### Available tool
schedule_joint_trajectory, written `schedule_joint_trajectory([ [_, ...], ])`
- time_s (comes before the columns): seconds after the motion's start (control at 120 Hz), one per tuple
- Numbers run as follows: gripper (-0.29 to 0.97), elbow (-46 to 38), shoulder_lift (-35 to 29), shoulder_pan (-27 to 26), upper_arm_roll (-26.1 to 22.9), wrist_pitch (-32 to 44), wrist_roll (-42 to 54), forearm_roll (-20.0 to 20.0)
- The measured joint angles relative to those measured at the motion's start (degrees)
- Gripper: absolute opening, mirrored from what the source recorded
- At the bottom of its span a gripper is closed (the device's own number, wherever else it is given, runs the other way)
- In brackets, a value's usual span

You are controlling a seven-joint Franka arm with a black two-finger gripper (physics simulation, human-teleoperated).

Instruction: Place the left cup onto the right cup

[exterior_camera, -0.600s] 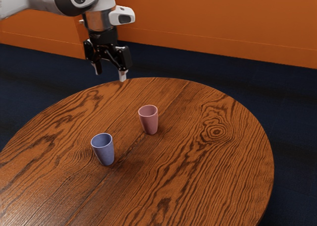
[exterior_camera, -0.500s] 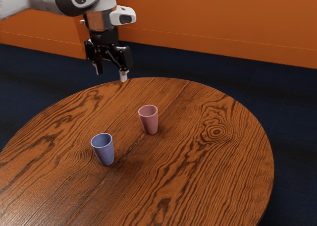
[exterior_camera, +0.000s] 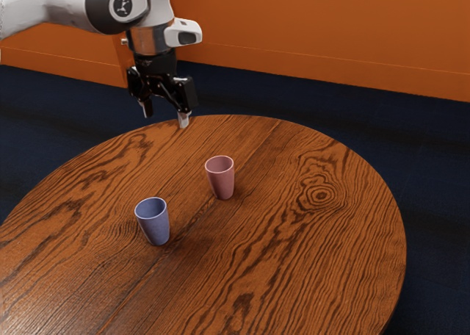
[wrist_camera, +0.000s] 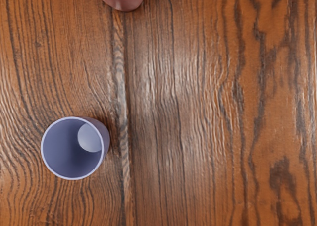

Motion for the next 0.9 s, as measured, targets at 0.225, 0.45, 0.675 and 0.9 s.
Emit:
schedule_joint_trajectory([
  [0.225, 0.68, -1.8, 0.62, 0.12, 0.02, 2.11, -0.06, -0.12],
  [0.45, 0.68, -4.62, 0.83, 0.31, 0.12, 4.68, -0.12, -0.15],
  [0.675, 0.68, -7.61, 1.21, 0.33, 0.42, 7.53, -0.24, -0.16],
  [0.9, 0.68, -10.73, 1.27, 1.67, 0.46, 10.62, -0.41, -0.23],
])
